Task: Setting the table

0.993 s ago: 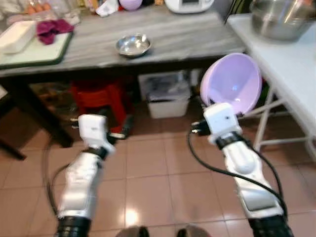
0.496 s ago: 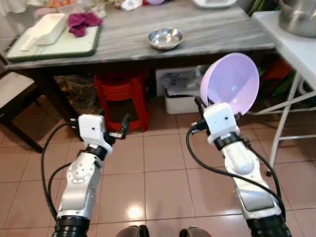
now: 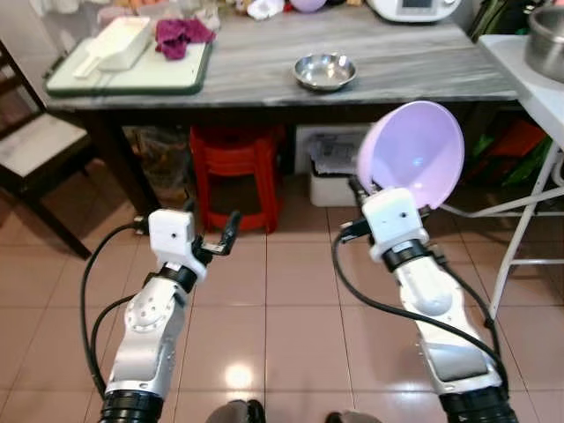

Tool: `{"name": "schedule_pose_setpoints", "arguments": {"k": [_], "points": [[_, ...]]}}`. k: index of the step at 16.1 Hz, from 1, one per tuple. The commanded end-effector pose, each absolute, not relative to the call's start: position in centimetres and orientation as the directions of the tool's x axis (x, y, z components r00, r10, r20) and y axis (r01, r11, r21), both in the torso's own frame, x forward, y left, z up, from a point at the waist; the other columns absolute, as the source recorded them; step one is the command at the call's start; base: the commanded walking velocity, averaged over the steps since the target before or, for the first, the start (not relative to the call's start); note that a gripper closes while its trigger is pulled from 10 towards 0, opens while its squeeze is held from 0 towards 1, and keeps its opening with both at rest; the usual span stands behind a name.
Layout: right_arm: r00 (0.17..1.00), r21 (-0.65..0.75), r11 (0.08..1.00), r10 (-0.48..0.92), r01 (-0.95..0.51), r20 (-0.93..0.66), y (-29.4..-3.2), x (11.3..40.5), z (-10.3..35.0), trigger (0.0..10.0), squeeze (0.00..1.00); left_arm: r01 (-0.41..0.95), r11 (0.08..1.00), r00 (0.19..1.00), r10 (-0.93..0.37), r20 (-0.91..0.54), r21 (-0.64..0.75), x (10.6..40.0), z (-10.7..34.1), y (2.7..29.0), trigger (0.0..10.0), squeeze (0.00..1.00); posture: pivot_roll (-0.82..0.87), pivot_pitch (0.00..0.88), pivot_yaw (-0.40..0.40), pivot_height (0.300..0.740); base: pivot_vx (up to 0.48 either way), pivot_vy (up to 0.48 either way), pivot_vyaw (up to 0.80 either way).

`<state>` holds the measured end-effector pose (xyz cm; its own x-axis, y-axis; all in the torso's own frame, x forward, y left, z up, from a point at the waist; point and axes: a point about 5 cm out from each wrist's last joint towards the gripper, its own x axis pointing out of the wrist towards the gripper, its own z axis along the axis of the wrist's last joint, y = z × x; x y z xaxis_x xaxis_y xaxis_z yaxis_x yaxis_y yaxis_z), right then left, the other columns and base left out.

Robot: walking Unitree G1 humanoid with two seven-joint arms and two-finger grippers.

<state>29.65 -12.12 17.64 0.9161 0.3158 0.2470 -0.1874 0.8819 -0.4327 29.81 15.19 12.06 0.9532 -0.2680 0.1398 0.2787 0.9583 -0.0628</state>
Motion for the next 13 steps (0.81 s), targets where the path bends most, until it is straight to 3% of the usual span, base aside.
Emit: {"name": "schedule_pose_setpoints", "arguments": {"k": [1, 13], "points": [[0.911, -0.436, 0.882, 0.317, -0.18, 0.265, -12.26, 29.57, 18.0, 10.0, 0.0, 0.28, 0.958, 0.952, -0.269, 0.146, -0.058, 29.77, 12.29, 15.23, 10.0, 0.0, -0.14, 0.166, 0.043, 0.74, 0.36, 0.0, 0.0], [0.913, -0.423, 0.888, 0.31, -0.178, 0.264, -12.25, 29.84, 17.89, 10.0, 0.0, 0.296, 0.953, 0.947, -0.284, 0.149, -0.062, 29.62, 12.32, 14.89, 10.0, 0.0, -0.13, 0.165, 0.043, 0.74, 0.384, 0.0, 0.0]]}}
